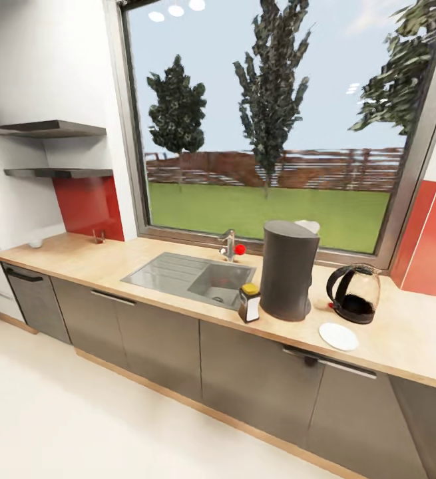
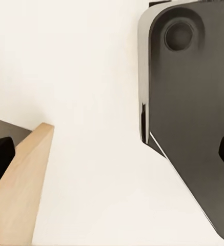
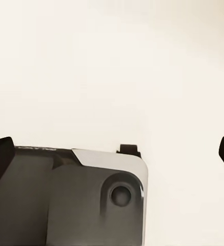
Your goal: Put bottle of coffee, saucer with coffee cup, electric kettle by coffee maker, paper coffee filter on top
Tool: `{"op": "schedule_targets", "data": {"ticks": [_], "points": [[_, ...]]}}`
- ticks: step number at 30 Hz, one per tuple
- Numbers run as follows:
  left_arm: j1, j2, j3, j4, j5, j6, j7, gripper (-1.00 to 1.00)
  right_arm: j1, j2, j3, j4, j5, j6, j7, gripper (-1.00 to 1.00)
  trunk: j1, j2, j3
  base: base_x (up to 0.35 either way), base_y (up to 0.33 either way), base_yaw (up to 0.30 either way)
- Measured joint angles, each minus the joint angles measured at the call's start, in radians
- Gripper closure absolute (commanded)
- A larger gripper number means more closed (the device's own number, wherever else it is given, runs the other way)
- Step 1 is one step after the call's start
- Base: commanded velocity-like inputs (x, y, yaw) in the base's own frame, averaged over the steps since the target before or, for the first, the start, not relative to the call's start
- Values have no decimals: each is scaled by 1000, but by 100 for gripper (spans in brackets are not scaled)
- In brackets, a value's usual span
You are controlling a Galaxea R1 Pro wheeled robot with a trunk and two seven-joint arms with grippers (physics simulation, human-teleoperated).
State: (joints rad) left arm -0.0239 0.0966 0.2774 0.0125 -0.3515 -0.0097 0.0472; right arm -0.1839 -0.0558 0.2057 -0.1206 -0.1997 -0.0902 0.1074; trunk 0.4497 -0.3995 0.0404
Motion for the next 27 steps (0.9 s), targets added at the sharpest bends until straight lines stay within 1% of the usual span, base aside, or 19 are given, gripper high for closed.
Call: {"op": "schedule_targets", "data": {"ticks": [7, 11, 16, 27], "points": [[0, 0, 1, 0, 1, 0, 0, -100, 0, 0, 0, 0, 0, 0, 0, -100, 0, 0, 3, 8, 2, 272], [0, 0, 2, 0, 2, 0, 0, -100, 0, 0, 0, 0, 0, 0, 1, -100, 0, 0, 4, 159, 105, 272], [0, 0, 6, 0, 2, 0, 0, -100, 0, 0, 0, 0, 0, 0, 2, -100, 0, 0, 6, 228, 217, 272], [-1, 0, 9, -3, 3, 0, 0, -100, 0, 0, 0, 0, 0, 0, 2, -100, 0, 0, 7, 200, 273, 272]]}}
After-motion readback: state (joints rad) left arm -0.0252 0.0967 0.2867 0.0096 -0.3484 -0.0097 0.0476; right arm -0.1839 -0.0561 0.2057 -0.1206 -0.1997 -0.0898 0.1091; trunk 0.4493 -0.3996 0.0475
